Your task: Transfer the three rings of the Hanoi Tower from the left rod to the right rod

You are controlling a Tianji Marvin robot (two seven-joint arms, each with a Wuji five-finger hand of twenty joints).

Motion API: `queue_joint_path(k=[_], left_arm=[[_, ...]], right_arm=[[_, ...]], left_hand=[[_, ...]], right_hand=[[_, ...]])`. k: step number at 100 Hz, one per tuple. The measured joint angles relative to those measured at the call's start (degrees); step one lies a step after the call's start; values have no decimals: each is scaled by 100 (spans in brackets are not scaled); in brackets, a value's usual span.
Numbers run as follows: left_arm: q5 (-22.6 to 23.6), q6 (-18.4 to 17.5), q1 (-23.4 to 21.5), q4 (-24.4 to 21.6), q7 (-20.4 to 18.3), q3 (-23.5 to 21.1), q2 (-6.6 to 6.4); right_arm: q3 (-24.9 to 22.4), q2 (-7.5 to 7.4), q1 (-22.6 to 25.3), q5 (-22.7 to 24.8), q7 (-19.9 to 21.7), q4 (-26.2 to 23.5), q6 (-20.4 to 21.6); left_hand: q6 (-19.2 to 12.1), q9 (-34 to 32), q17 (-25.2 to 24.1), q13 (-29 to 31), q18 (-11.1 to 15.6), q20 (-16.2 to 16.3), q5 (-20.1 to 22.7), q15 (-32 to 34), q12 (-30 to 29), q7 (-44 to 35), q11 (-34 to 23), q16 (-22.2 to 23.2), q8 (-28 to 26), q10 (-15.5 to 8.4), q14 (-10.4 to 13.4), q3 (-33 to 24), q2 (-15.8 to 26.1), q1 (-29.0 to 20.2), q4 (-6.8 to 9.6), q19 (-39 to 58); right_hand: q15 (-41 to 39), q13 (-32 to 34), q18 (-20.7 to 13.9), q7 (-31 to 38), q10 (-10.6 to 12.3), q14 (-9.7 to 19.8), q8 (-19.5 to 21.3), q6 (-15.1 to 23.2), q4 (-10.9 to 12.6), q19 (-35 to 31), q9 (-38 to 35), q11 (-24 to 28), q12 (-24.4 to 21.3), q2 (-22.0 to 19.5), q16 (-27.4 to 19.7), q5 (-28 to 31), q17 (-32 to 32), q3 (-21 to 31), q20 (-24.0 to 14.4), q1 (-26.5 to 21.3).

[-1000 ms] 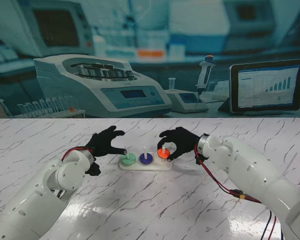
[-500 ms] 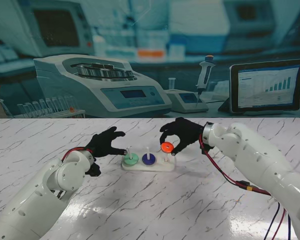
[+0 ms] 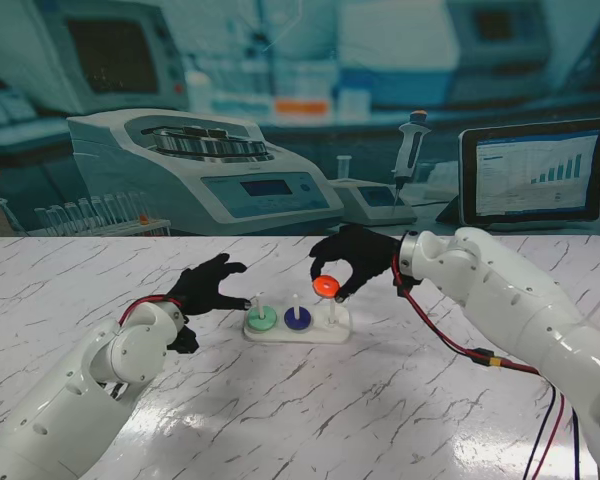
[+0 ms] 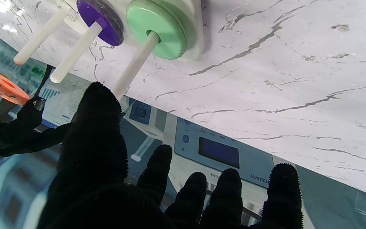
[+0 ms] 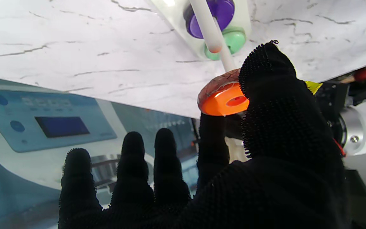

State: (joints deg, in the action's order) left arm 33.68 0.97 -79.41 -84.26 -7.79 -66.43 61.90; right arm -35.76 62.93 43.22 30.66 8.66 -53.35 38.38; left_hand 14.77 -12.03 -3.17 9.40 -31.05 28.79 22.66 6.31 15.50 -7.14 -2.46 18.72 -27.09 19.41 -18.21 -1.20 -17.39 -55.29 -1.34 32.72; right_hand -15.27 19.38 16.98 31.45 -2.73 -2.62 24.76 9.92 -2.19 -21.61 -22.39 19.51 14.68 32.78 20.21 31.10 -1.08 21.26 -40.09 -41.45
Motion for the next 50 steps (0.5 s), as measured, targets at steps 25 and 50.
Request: queue_joint_path(k=[25, 50], left_arm=[[99, 9, -140, -92, 114, -174, 4], [180, 58, -253, -178, 171, -310, 5]], right_arm=[[481, 220, -335, -160, -207, 348, 106], [1052, 544, -651, -152, -572, 950, 185]], left_hand=[[-5, 0, 0, 0, 0, 0, 45, 0, 0, -2, 0, 0, 0, -1, 0, 0, 0, 0, 0, 0], [-48, 0, 0, 0, 0, -1, 46, 0, 0, -2, 0, 0, 0, -1, 0, 0, 0, 0, 0, -2]], right_hand=[[0, 2, -1, 44, 21, 10, -2, -1, 0, 0, -1, -1, 0, 0, 0, 0, 0, -16, 1, -1], [1, 5, -1, 45, 28, 14, -6, -1, 0, 0, -3, -1, 0, 0, 0, 0, 0, -17, 2, -1]])
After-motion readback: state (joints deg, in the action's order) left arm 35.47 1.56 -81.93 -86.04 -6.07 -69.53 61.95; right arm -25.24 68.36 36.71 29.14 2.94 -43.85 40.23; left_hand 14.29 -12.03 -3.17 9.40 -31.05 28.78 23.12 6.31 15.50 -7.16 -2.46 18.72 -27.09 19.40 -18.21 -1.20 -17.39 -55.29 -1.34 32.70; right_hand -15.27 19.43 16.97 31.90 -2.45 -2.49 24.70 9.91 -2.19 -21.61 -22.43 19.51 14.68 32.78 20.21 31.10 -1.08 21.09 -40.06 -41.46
